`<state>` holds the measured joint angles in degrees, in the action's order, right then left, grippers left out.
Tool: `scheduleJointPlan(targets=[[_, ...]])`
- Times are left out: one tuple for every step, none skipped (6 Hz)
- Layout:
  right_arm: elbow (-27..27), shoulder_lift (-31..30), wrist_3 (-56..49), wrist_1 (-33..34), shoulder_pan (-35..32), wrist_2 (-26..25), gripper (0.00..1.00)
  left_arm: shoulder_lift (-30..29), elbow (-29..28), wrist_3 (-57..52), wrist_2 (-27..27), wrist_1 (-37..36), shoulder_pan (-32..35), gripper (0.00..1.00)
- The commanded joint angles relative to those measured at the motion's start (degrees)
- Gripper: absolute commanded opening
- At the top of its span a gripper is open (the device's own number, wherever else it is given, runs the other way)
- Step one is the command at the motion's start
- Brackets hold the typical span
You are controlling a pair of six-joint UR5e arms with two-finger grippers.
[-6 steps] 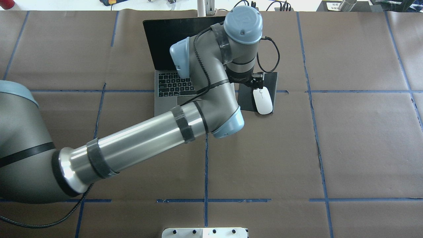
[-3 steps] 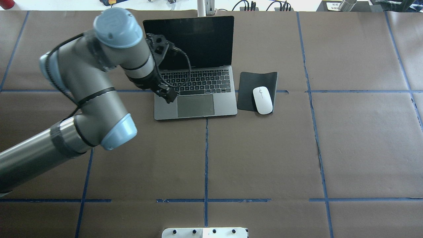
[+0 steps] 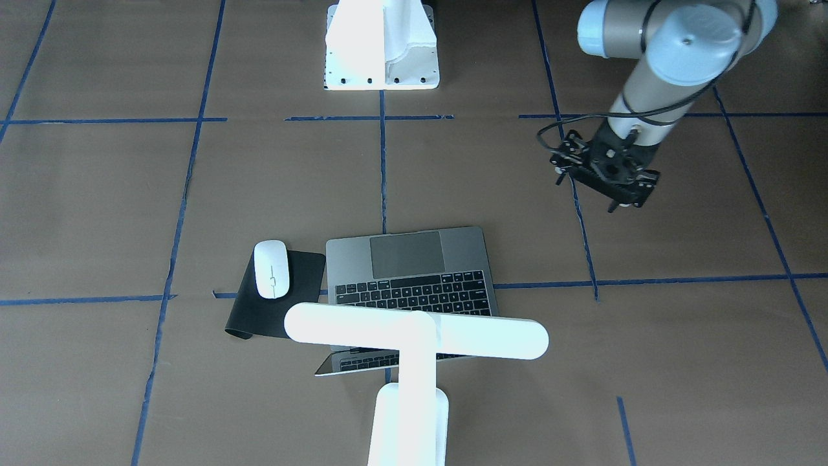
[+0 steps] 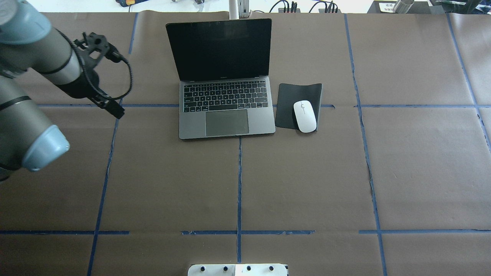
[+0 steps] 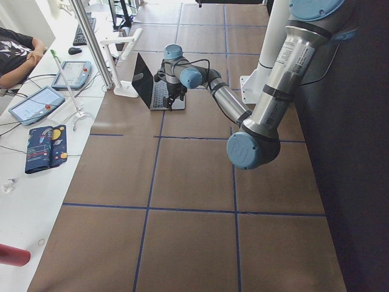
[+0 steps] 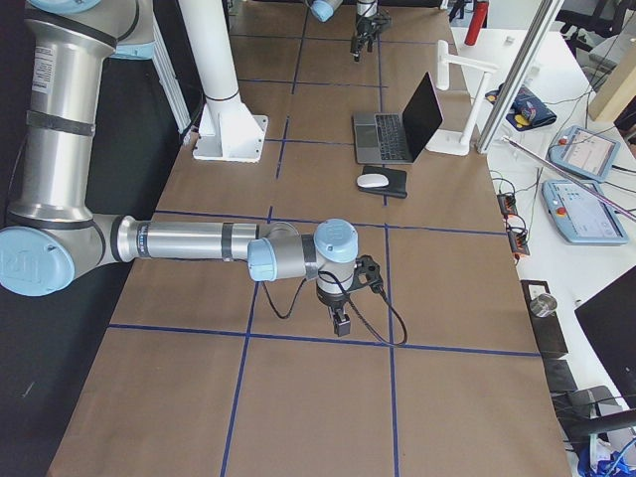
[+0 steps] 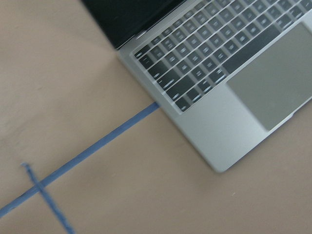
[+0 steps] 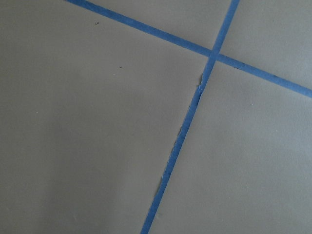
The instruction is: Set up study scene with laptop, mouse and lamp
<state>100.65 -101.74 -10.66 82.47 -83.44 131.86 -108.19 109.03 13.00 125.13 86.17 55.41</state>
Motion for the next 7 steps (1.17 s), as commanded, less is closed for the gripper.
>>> scheduleJointPlan(targets=[[-0.6, -0.9, 4.0, 1.5, -2.4, 2.5, 0.99, 10.5, -0.7, -10.7, 5.8, -0.2, 13.2, 1.0], [0.8, -0.3, 6.4, 5.6, -3.5, 2.8, 0.99, 14.1, -1.8, -16.1, 5.8, -0.3, 18.9, 1.0], [3.4, 0.1, 6.5, 9.1, -3.7, 2.7, 1.0, 16.2, -3.6, -17.4, 5.7, -0.3, 22.9, 1.0], [3.9, 1.7, 6.4, 11.6, -3.7, 2.1, 1.0, 17.8, -6.4, -22.6, 5.8, -0.4, 25.5, 1.0], [3.9, 1.0, 5.5, 11.4, -3.7, 2.1, 1.0, 19.6, -7.9, -24.5, 6.0, -1.7, 28.1, 1.0], [3.8, 0.8, 5.4, 11.0, -3.6, 2.5, 1.0, 23.5, -8.0, -24.0, 6.4, -2.4, 28.4, 1.0], [3.6, 0.4, 5.4, 10.9, -3.6, 2.5, 1.0, 26.9, -9.7, -24.0, 6.1, -2.3, 28.6, 1.0]])
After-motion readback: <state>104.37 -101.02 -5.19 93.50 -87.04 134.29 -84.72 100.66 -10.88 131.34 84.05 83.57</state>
